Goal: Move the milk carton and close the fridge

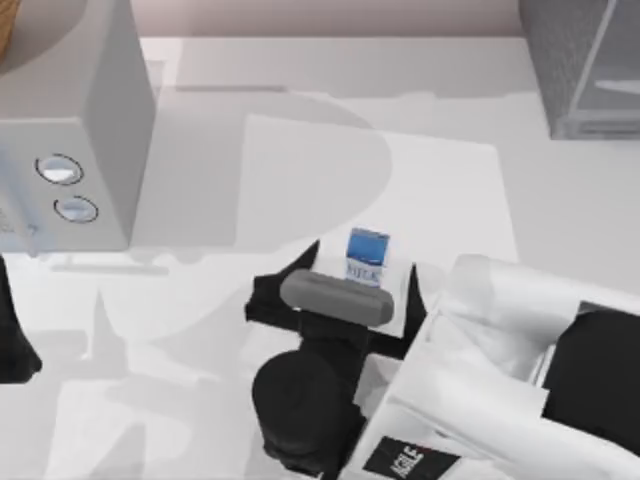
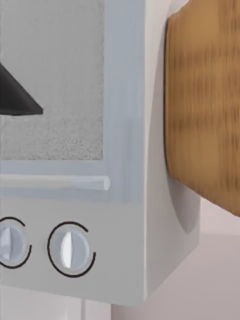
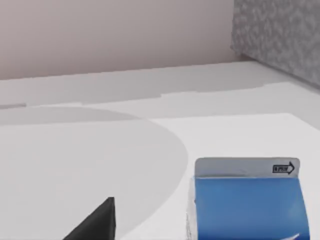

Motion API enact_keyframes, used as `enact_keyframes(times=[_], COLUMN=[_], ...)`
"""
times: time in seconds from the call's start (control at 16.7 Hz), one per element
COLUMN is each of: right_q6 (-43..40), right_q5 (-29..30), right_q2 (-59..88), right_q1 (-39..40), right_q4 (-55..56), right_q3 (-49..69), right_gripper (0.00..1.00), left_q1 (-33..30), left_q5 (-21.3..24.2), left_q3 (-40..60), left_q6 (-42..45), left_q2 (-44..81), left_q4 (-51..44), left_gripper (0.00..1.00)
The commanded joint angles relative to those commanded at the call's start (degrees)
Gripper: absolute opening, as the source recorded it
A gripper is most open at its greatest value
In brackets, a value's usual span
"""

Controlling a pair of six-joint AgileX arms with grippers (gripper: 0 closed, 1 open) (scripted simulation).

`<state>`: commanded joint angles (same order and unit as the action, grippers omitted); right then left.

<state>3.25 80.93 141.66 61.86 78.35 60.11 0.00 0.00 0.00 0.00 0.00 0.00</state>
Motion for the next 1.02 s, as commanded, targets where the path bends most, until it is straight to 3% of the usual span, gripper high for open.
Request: enact_keyframes(times=[0.84, 1.02], right_q6=[-1.2, -1.2], right_q5=[-5.6, -5.6], right_q2=[1.1, 1.1], right_q1=[-5.6, -5.6], right_q4=[-0.2, -0.2], right_q3=[2.5, 2.5], right_gripper=[1.0, 0.77], left_q1=[0.0, 0.0], left_q5=[0.0, 0.0], left_q3=[0.0, 0.0], left_q6=[0.0, 0.0], left_q2=[0.0, 0.0], left_q4=[0.0, 0.0], left_gripper=[1.0, 1.0])
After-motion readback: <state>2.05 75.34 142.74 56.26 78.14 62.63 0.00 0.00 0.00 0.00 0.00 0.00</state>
